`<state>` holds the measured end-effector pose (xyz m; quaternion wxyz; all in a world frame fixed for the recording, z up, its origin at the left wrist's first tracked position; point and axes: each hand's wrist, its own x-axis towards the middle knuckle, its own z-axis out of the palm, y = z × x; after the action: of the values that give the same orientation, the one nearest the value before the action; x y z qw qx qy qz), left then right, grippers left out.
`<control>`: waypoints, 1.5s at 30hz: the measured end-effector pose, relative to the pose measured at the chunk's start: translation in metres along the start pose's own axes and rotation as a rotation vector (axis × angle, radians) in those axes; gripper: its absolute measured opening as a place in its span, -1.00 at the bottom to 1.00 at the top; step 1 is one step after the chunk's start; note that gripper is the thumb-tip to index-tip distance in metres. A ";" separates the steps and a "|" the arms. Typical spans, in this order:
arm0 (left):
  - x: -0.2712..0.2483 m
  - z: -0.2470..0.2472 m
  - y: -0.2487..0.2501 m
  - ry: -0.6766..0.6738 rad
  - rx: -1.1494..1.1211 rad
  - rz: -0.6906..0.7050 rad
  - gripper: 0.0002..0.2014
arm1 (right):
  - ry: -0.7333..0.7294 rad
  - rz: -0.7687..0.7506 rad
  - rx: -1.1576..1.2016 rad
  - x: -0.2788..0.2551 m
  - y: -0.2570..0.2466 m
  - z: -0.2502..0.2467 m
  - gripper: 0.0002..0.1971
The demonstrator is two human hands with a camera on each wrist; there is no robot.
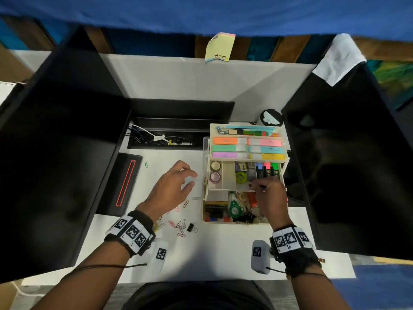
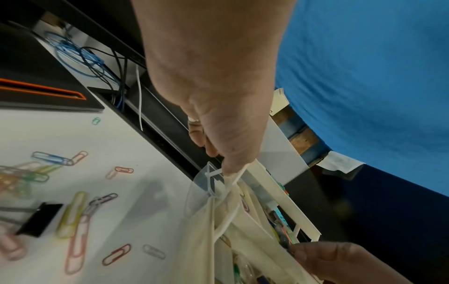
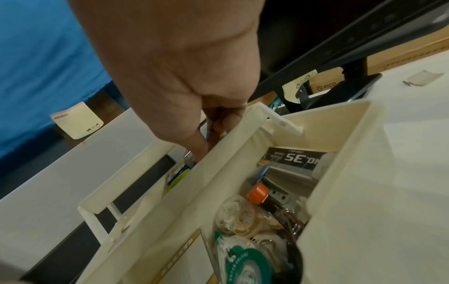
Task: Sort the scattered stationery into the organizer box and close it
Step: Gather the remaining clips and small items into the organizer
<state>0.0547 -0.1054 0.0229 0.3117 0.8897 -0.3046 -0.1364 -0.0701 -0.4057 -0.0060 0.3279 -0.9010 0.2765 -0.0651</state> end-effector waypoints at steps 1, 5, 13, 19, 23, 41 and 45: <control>-0.003 0.000 -0.002 -0.019 -0.008 -0.007 -0.77 | -0.009 0.015 0.023 0.000 -0.001 0.000 -0.88; -0.012 0.001 -0.003 -0.084 -0.034 0.032 -0.75 | -0.031 0.074 0.020 0.001 -0.004 -0.002 -0.85; -0.012 0.010 0.008 -0.154 -0.062 0.096 -0.73 | 0.128 0.148 -0.025 -0.002 -0.015 -0.003 -0.90; -0.022 -0.010 -0.008 -0.132 -0.044 0.032 -0.75 | 0.220 -0.094 -0.135 -0.032 -0.067 0.005 -0.92; -0.040 -0.030 -0.051 -0.174 0.033 -0.176 -0.74 | -0.074 -0.369 0.018 -0.056 -0.107 0.035 -0.88; -0.121 -0.023 -0.110 -0.284 0.019 -0.332 -0.33 | -0.612 -0.493 -0.394 -0.069 -0.152 0.204 -0.74; -0.113 -0.013 -0.108 -0.300 0.101 -0.223 -0.41 | -0.590 -0.544 -0.388 -0.068 -0.148 0.205 -0.90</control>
<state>0.0223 0.0384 -0.0305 0.2007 0.9021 -0.2535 -0.2857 0.0016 -0.1617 -0.0684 0.1887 -0.9658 -0.0690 0.1641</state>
